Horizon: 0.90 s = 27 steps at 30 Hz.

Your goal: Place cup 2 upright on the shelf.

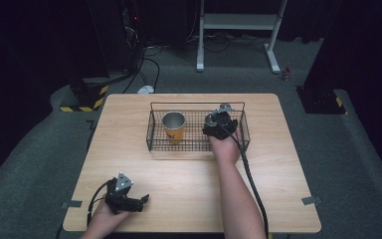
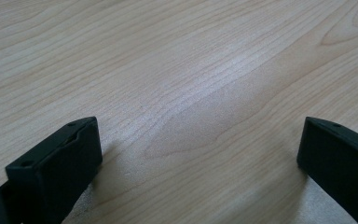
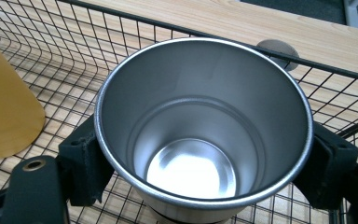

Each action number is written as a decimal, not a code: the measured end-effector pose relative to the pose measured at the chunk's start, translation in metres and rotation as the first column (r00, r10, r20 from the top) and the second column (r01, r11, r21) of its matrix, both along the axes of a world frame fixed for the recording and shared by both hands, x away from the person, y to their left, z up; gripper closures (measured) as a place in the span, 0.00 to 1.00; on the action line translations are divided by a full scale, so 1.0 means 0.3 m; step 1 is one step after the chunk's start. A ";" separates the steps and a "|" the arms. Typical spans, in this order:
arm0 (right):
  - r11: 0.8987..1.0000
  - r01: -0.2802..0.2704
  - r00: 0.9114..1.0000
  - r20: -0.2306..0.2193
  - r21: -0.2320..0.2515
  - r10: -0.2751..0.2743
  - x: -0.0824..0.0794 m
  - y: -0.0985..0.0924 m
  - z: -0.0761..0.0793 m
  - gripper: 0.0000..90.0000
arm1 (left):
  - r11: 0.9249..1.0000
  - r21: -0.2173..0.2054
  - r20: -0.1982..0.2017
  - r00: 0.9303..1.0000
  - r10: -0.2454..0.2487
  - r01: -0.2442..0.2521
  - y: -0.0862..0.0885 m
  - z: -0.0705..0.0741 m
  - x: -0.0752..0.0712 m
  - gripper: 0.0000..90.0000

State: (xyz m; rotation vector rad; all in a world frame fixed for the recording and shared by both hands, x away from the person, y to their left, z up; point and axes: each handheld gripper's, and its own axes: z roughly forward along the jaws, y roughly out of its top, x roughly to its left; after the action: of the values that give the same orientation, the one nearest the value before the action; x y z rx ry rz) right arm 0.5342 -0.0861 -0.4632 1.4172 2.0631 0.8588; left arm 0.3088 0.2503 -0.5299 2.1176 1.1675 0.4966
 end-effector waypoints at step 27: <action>1.000 -0.013 0.999 -0.029 0.008 0.013 -0.014 -0.011 -0.019 0.16 | 1.000 0.001 0.000 1.000 -0.003 0.003 0.001 0.000 0.000 0.00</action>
State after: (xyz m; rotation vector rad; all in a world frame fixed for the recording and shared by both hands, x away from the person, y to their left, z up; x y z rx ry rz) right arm 0.5301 -0.0893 -0.4688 1.4296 2.0953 0.8567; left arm 0.3087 0.2505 -0.5298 2.1201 1.1644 0.4957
